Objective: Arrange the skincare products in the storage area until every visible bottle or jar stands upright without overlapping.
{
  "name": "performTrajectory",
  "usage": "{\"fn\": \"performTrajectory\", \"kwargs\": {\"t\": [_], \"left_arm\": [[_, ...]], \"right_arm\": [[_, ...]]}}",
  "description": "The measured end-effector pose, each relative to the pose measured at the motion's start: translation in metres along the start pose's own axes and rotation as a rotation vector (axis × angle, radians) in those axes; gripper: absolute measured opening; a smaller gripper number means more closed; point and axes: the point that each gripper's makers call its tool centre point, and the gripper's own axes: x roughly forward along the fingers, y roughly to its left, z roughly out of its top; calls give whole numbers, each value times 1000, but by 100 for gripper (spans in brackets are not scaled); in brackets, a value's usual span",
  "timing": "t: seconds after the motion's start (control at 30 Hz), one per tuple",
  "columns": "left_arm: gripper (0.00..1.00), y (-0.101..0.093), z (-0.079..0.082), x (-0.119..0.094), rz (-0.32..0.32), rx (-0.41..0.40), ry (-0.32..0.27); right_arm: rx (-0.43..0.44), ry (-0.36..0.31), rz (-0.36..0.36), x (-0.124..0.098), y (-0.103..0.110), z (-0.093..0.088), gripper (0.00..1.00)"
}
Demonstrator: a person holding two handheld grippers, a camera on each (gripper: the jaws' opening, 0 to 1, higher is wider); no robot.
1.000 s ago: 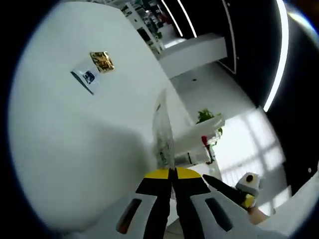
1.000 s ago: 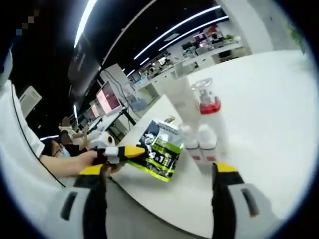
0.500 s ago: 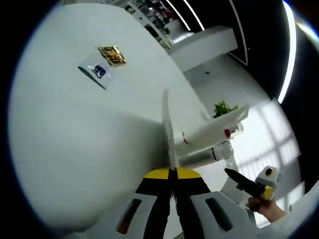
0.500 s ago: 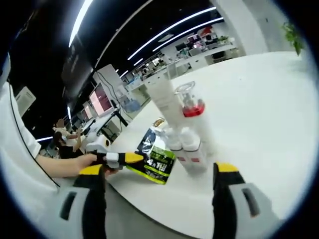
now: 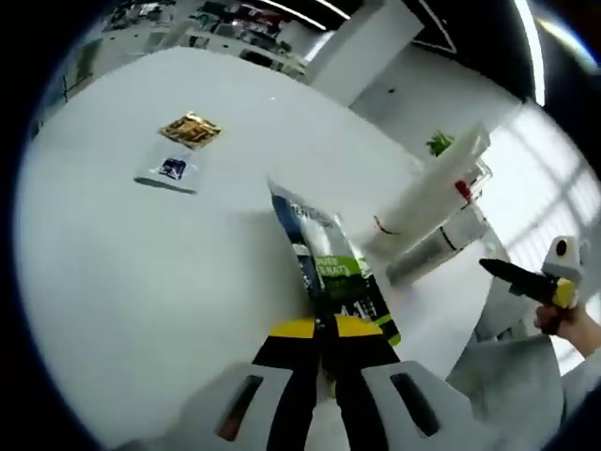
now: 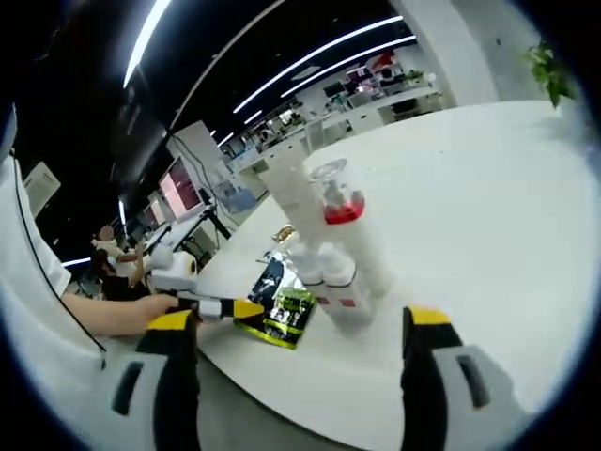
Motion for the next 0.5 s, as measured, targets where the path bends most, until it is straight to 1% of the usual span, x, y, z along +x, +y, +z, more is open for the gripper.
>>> {"fn": "performTrajectory", "kwargs": {"t": [0.1, 0.17, 0.2, 0.23, 0.27, 0.3, 0.37, 0.4, 0.43, 0.47, 0.5], "left_arm": [[3, -1, 1, -1, 9, 35, -4], [7, 3, 0, -1, 33, 82, 13], [9, 6, -1, -2, 53, 128, 28], [10, 8, -2, -2, 70, 156, 35], [11, 9, -1, -3, 83, 207, 39], [13, 8, -2, -2, 81, 230, 42], [16, 9, -3, -3, 96, 285, 57], [17, 11, -3, -4, 115, 331, 70], [18, 12, -3, -4, 122, 345, 73], [19, 13, 0, -5, 141, 399, 69], [20, 14, 2, -6, 150, 428, 69]], "right_arm": [[1, -2, -1, 0, 0, 0, 90], [4, -2, 0, 0, 1, -1, 90], [4, -1, 0, 0, 1, -1, 90], [4, -1, 0, 0, 1, -2, 90], [5, -1, 1, 0, 1, -2, 91], [6, -1, 1, 0, 1, -2, 91], [6, 0, 0, 0, 2, -2, 91], [6, -1, 0, 0, 2, -2, 91], [6, -2, 0, 0, 2, -2, 91], [5, -3, 0, 0, 2, -2, 91], [5, -3, 0, -1, 2, -2, 91]]}}
